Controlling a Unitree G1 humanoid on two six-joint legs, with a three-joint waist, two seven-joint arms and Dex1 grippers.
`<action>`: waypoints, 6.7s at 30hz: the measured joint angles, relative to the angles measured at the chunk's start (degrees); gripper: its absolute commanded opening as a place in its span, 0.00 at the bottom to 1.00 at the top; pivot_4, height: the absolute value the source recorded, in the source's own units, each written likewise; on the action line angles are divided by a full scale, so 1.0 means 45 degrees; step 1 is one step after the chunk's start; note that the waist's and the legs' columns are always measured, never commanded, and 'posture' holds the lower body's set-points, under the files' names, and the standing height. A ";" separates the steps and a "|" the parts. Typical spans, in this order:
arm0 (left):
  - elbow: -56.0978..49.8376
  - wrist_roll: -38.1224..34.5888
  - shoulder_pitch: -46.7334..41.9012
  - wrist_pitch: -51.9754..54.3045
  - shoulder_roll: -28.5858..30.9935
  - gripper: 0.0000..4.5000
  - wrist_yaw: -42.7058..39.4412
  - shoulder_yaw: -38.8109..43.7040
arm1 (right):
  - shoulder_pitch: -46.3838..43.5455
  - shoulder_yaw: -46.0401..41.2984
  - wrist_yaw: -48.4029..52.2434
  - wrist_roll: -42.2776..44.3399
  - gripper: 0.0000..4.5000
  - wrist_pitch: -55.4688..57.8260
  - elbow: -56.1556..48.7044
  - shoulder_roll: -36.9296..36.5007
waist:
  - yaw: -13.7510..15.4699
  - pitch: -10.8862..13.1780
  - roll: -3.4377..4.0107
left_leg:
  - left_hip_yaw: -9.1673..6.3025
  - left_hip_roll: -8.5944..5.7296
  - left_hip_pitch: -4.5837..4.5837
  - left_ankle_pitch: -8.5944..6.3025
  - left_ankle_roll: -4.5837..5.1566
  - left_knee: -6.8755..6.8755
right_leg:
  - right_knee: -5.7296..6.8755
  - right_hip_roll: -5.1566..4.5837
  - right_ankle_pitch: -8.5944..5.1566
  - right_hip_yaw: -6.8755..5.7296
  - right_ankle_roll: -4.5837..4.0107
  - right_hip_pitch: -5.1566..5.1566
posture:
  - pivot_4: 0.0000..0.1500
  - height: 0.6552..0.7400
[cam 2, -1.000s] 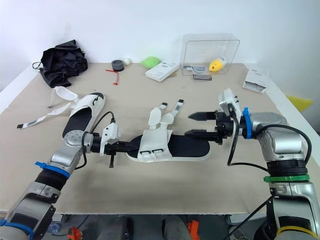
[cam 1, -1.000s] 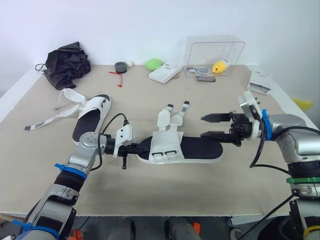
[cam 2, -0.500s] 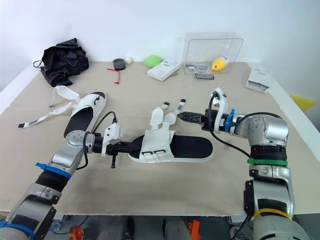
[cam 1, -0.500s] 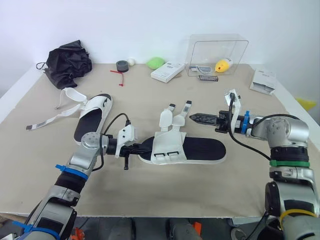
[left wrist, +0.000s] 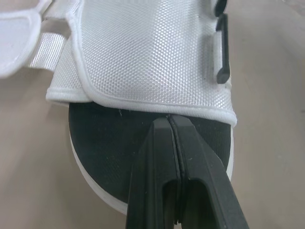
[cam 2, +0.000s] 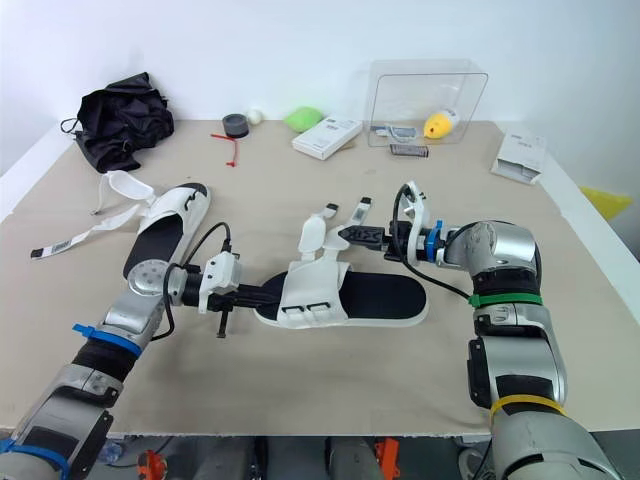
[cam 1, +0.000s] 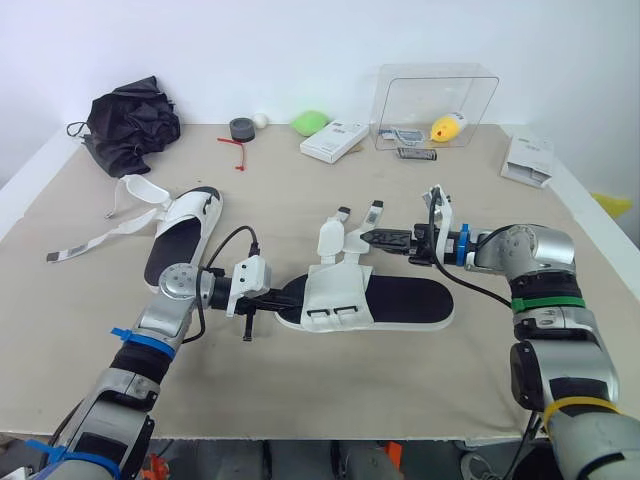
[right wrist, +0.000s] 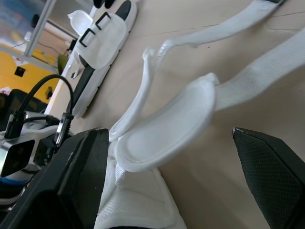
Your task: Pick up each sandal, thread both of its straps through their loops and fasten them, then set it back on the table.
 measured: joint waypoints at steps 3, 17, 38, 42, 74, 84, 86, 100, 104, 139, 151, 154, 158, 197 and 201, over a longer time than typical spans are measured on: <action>0.0574 0.0012 -0.0285 -0.0308 -0.0040 0.00 -0.0169 -0.0031 | -0.0014 0.0107 -0.0006 -0.0012 0.99 0.0000 0.0000 0.0318 | -0.0004 0.0000 0.0001 | -0.0001 0.0006 0.0008 0.0002 0.0001 0.0002 | 0.0001 0.0006 -0.0009 0.0001 0.0032 0.0001 | 1.00 1.00; 0.0822 0.0012 -0.0306 -0.0436 -0.0147 0.00 -0.0257 -0.0024 | -0.1733 -0.1348 -0.1286 -0.0384 0.99 -0.1888 0.3246 0.1012 | -0.0008 -0.0005 0.0007 | 0.0013 0.0011 0.0017 0.0019 0.0023 0.0007 | 0.0001 0.0007 0.0017 0.0015 0.0036 0.0007 | 1.00 1.00; -0.0564 -0.0014 0.0549 0.0370 -0.0024 0.00 0.0309 0.0152 | -0.2831 -0.2446 -0.2488 -0.1162 0.99 -0.5122 0.6871 0.2355 | -0.0036 -0.0006 0.0010 | 0.0025 0.0004 0.0013 0.0015 0.0019 -0.0012 | 0.0001 -0.0004 0.0023 0.0034 0.0009 -0.0004 | 1.00 1.00; -0.1079 -0.0018 0.0884 0.0530 0.0053 0.00 0.0434 0.0241 | -0.3107 -0.2574 -0.2498 -0.1358 0.99 -0.5401 0.7111 0.2210 | -0.0044 -0.0007 0.0012 | 0.0034 0.0005 0.0015 -0.0009 0.0023 -0.0025 | 0.0001 -0.0002 0.0011 0.0041 -0.0019 -0.0012 | 1.00 1.00; -0.2337 -0.0075 0.1488 0.1347 0.0070 0.00 0.0609 0.0246 | -0.0408 -0.0618 0.0576 -0.2657 0.01 -0.8091 0.0736 0.2315 | -0.0007 -0.0023 0.0033 | 0.0046 -0.0008 0.0004 -0.0118 0.0017 -0.0017 | -0.0007 -0.0028 -0.0045 0.0050 0.0006 -0.0014 | 1.00 1.00; -0.2222 -0.0092 0.1457 0.1376 0.0040 0.00 0.0575 0.0217 | 0.3759 0.3568 0.1680 -0.6615 0.01 -1.7353 -0.6761 0.0138 | 0.0003 -0.0049 0.0018 | 0.0045 -0.0010 0.0026 -0.0144 -0.0009 0.0028 | -0.0008 -0.0029 -0.0071 0.0045 0.0014 0.0028 | 1.00 1.00; -0.2190 -0.0092 0.1454 0.1378 0.0030 0.00 0.0574 0.0214 | 0.3767 0.3758 0.1497 -0.7275 0.01 -1.9054 -0.6713 -0.0310 | 0.0004 -0.0050 0.0017 | 0.0045 -0.0010 0.0040 -0.0144 -0.0009 0.0032 | -0.0009 -0.0028 -0.0071 0.0044 0.0013 0.0046 | 1.00 1.00; -0.2082 -0.0092 0.1388 0.1374 0.0005 0.00 0.0488 0.0190 | 0.2530 0.3569 -0.5846 -1.5402 0.01 -3.0857 -0.2050 -0.1935 | 0.0010 -0.0063 -0.0003 | 0.0061 -0.0009 0.0065 -0.0144 -0.0008 0.0028 | 0.0001 -0.0031 -0.0079 0.0069 -0.0016 0.0056 | 1.00 1.00; -0.2012 -0.0092 0.1360 0.1374 0.0003 0.00 0.0488 0.0188 | 0.2516 0.3551 -0.7170 -1.6210 0.01 -3.1147 -0.1937 -0.2194 | 0.0007 -0.0064 -0.0005 | 0.0074 -0.0008 0.0090 -0.0143 -0.0009 0.0029 | 0.0008 -0.0031 -0.0077 0.0082 -0.0019 0.0070 | 1.00 1.00; -0.1090 -0.0057 0.0847 0.1220 -0.0232 0.00 0.0220 -0.0070 | 0.7637 -0.0326 0.1683 0.8961 1.00 -0.6390 -1.2334 -1.0678 | 0.0235 -0.0115 -0.0046 | -0.0009 0.0006 0.0202 -0.0154 0.0009 0.0025 | -0.0002 -0.0158 -0.0136 -0.0060 -0.0112 0.0226 | 1.00 1.00; -0.1008 -0.0015 0.0905 0.1077 -0.0256 0.00 0.0170 -0.0072 | 1.2438 -0.0055 -0.6747 1.3579 1.00 -0.3483 -1.6607 -0.7173 | 0.0283 -0.0211 -0.0173 | -0.0048 0.0004 0.0188 -0.0165 -0.0005 0.0028 | -0.0009 -0.0052 -0.0224 -0.0036 0.0043 0.0236 | 1.00 1.00; -0.0989 -0.0015 0.0879 0.1069 -0.0258 0.00 0.0126 -0.0084 | 1.2243 0.0777 -0.8203 1.2579 1.00 -0.3371 -1.5863 -0.5896 | 0.0281 -0.0213 -0.0172 | -0.0045 0.0004 0.0185 -0.0165 -0.0004 0.0026 | -0.0011 -0.0052 -0.0224 -0.0032 0.0042 0.0231 | 1.00 1.00; -0.0950 -0.0016 0.0818 0.1068 -0.0261 0.00 0.0008 -0.0114 | 1.1732 0.1120 -0.9003 1.1880 1.00 -0.2881 -1.4852 -0.5109 | 0.0290 -0.0218 -0.0161 | -0.0053 0.0002 0.0175 -0.0169 0.0002 0.0021 | -0.0011 -0.0047 -0.0230 -0.0037 0.0033 0.0222 | 1.00 1.00; -0.1030 -0.0023 0.0830 0.1232 -0.0264 0.00 -0.0012 -0.0108 | 0.9895 0.1020 -0.7980 1.1665 0.01 0.0352 -1.4026 -0.3092 | 0.0287 -0.0221 -0.0147 | -0.0090 0.0002 0.0150 -0.0182 0.0022 0.0020 | -0.0014 -0.0046 -0.0242 -0.0062 0.0022 0.0212 | 1.00 1.00; -0.1012 -0.0024 0.0836 0.1227 -0.0264 0.00 -0.0002 -0.0088 | 0.8082 0.0542 -0.8364 1.3971 0.01 0.0480 -1.3615 -0.3707 | 0.0282 -0.0220 -0.0149 | -0.0092 0.0005 0.0148 -0.0181 0.0023 0.0024 | -0.0015 -0.0044 -0.0238 -0.0065 0.0020 0.0210 | 1.00 1.00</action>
